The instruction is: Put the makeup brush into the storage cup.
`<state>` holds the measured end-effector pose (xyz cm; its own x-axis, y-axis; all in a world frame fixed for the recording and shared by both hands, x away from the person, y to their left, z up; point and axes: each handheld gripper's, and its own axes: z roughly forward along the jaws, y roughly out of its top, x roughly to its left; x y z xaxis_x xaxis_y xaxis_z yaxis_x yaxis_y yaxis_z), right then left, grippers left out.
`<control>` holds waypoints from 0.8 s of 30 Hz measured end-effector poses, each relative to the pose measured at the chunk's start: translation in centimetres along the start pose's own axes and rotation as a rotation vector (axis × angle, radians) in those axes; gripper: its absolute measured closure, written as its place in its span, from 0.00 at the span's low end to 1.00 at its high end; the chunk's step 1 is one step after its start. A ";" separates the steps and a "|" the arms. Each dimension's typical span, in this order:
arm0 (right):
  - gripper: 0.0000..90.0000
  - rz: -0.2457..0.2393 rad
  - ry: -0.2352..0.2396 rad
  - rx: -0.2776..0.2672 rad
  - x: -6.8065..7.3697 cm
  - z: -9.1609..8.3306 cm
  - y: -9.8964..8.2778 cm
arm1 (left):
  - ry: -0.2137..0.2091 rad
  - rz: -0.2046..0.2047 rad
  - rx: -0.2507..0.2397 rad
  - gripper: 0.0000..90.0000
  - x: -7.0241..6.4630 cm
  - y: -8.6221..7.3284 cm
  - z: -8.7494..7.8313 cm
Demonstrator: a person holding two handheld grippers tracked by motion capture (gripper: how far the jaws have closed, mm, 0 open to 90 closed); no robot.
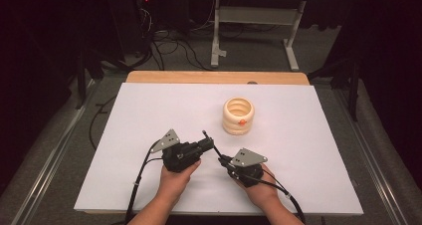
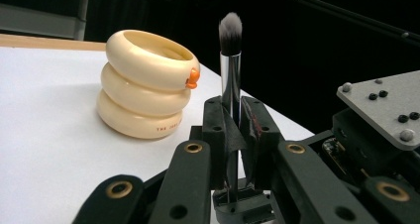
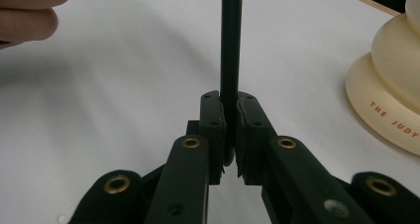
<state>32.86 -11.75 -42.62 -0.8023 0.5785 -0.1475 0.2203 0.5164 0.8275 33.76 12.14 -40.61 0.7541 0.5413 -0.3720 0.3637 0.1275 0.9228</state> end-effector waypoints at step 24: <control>0.91 0.008 0.000 0.001 -0.2 0.1 0.0 | -0.030 0.007 -0.007 0.93 -0.1 0.0 -0.1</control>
<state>33.02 -11.81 -42.67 -0.8004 0.5826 -0.1412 0.2267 0.5122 0.8284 33.65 12.14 -40.57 0.7730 0.5166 -0.3682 0.3544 0.1299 0.9260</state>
